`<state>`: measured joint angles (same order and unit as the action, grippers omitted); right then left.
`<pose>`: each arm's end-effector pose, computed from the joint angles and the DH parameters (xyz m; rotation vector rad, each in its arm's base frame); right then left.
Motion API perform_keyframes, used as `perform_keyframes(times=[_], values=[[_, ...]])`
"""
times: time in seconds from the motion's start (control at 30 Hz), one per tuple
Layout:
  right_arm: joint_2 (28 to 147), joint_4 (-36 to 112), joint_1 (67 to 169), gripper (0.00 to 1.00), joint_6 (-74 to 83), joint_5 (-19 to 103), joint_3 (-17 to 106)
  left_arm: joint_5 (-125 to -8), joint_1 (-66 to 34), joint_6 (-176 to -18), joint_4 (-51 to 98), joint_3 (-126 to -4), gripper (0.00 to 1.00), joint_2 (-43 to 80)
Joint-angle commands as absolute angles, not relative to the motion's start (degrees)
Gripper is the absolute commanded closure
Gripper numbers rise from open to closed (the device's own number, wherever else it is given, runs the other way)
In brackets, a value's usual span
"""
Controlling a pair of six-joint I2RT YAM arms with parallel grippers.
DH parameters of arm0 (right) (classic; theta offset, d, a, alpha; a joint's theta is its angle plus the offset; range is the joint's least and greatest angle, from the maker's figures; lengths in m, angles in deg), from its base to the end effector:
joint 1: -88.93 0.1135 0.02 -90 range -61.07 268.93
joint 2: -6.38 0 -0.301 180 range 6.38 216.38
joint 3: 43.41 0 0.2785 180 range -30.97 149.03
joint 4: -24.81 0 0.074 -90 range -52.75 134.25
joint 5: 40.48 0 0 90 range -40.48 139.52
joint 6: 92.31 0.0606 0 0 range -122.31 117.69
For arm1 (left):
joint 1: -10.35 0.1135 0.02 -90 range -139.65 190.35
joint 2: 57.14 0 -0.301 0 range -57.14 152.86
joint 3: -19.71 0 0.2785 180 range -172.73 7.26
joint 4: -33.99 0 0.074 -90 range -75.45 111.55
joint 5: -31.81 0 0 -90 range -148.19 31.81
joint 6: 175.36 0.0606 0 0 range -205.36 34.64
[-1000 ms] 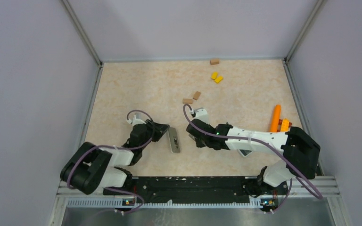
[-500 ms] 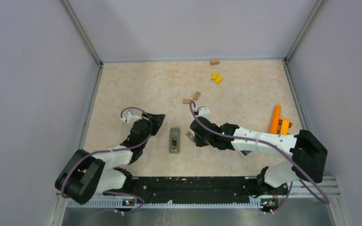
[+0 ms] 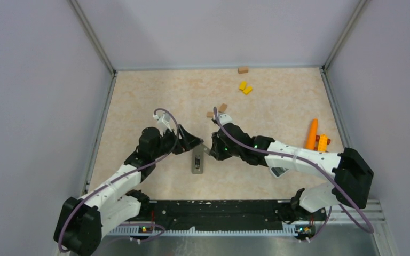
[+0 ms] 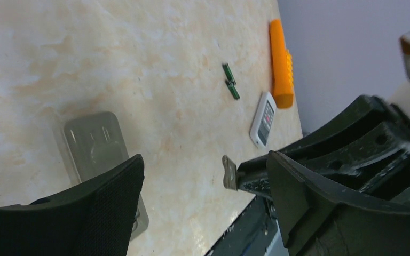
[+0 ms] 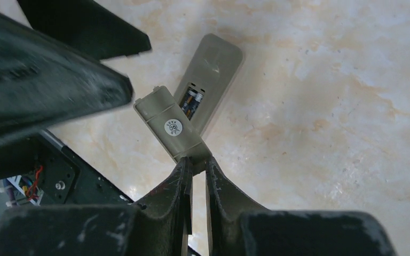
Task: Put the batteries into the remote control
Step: Pick up the battery cover at the center of the board.
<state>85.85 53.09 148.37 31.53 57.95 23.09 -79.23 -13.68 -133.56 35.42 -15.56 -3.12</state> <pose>0.1790 0.2858 0.2586 -0.4487 2.3330 0.6621 0.2026 -0.1142 0.2287 -0.1530 2.0316 -1.1781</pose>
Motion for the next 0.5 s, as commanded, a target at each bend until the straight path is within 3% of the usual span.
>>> perform_keyframes(times=[0.0, 0.23, 0.33, 0.47], values=[[85.7, 50.2, 148.1, 0.90, 28.7, 56.5, 28.6, -91.4, -13.5, -133.6, 34.3, -18.0, 0.17, -1.3], [87.1, 49.1, 148.0, 0.90, 28.2, 54.6, 30.2, -96.0, -12.8, -137.6, 35.7, -19.1, 0.47, 1.7], [87.7, 49.1, 148.0, 0.90, 27.4, 54.4, 30.5, -96.2, -11.6, -139.4, 36.7, -18.9, 0.54, 1.6], [88.1, 49.5, 148.0, 0.90, 26.6, 54.4, 30.6, -96.3, -9.9, -140.5, 36.8, -18.2, 0.53, 0.6]])
